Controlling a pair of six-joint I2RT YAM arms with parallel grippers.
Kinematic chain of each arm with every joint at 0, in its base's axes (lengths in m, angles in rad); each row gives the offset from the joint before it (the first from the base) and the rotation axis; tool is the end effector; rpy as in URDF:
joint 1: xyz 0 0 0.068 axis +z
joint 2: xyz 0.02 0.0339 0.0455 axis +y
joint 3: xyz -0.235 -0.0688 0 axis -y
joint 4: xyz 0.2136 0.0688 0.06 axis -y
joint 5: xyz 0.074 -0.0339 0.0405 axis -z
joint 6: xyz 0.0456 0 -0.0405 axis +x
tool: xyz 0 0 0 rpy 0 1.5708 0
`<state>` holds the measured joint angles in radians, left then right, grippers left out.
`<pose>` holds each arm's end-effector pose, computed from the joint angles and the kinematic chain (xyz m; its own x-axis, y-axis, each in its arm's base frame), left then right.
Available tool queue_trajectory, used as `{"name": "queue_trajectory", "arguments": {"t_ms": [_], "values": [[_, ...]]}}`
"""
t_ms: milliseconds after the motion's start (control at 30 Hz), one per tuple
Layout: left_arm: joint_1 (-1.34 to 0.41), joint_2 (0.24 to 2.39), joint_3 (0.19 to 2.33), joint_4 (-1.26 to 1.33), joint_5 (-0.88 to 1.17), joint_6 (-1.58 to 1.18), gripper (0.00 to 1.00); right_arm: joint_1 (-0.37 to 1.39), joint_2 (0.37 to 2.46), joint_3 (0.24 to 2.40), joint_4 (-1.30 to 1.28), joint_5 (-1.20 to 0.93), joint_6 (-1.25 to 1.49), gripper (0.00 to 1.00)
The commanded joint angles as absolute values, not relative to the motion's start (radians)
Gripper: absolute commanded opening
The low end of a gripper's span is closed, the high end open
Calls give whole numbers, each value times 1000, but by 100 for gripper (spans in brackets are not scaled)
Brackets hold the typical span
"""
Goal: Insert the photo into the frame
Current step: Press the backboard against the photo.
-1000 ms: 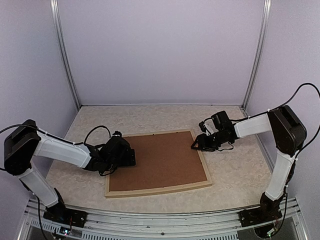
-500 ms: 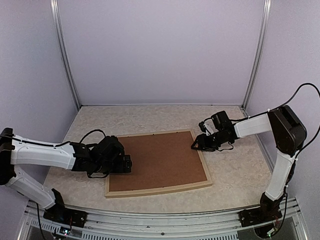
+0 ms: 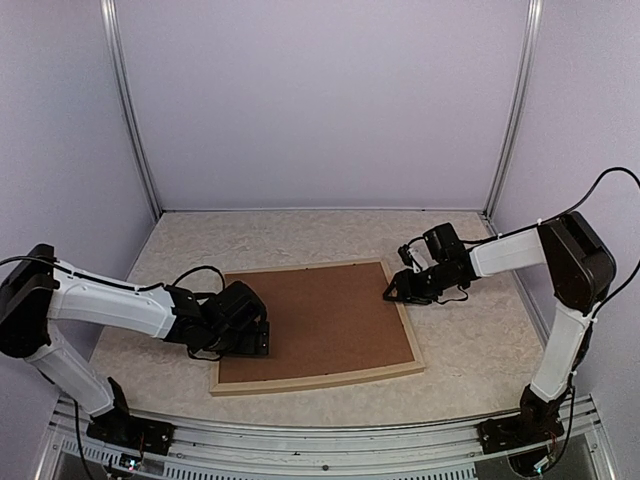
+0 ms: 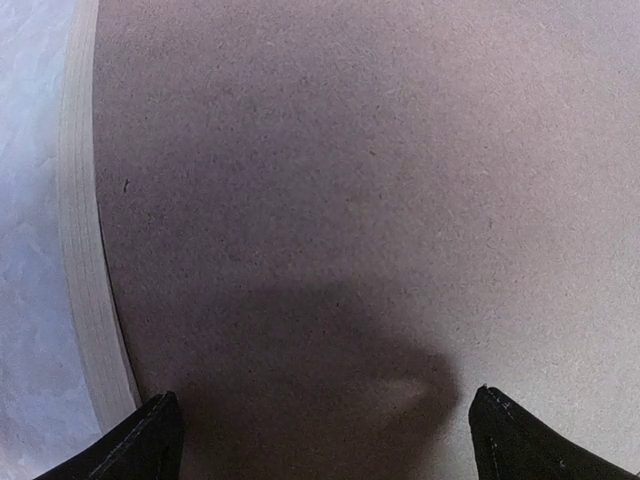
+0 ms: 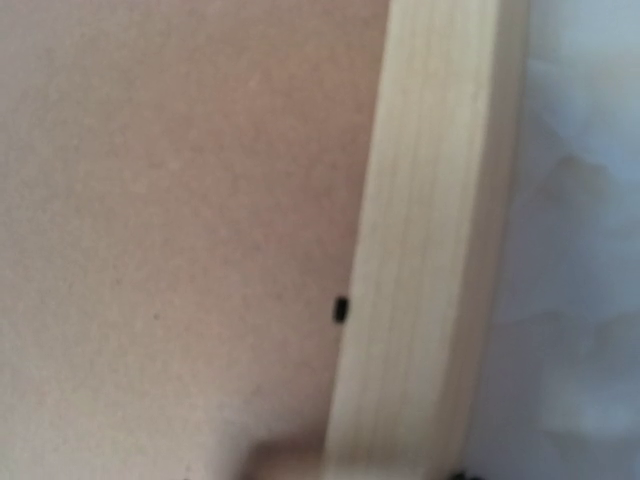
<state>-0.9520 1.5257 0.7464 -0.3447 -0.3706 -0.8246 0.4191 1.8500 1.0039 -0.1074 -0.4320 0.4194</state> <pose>0.1607 -0.1972 0.1358 -0.8460 0.0081 -0.5331 0.0697 0.9930 -0.0955 0.3011 0.1550 0.1251 -0.9210 -0.0054 -0.3896 -0.2364 0.8027 0.5475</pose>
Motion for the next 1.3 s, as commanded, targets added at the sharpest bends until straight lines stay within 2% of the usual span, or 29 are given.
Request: {"name": "queue_trajectory", "arguments": {"t_ms": [0,200,400,667,967,1267], "values": [[-966,1587,720,-376,-284,-852,99,430,1821,986,-123,-434,413,56],[-949,1494,802,-429,-382,-814,99,426,1821,989,-120,-435,414,56],[-840,1444,879,-427,-421,-712,99,419,1789,993,-127,-408,411,57],[-677,1459,923,-359,-340,-577,99,419,1769,1006,-143,-379,406,57],[-676,1565,982,-298,-278,-535,99,419,1788,1006,-134,-385,408,57],[-701,1801,1002,-279,-295,-557,99,418,1785,987,-130,-380,408,57]]}}
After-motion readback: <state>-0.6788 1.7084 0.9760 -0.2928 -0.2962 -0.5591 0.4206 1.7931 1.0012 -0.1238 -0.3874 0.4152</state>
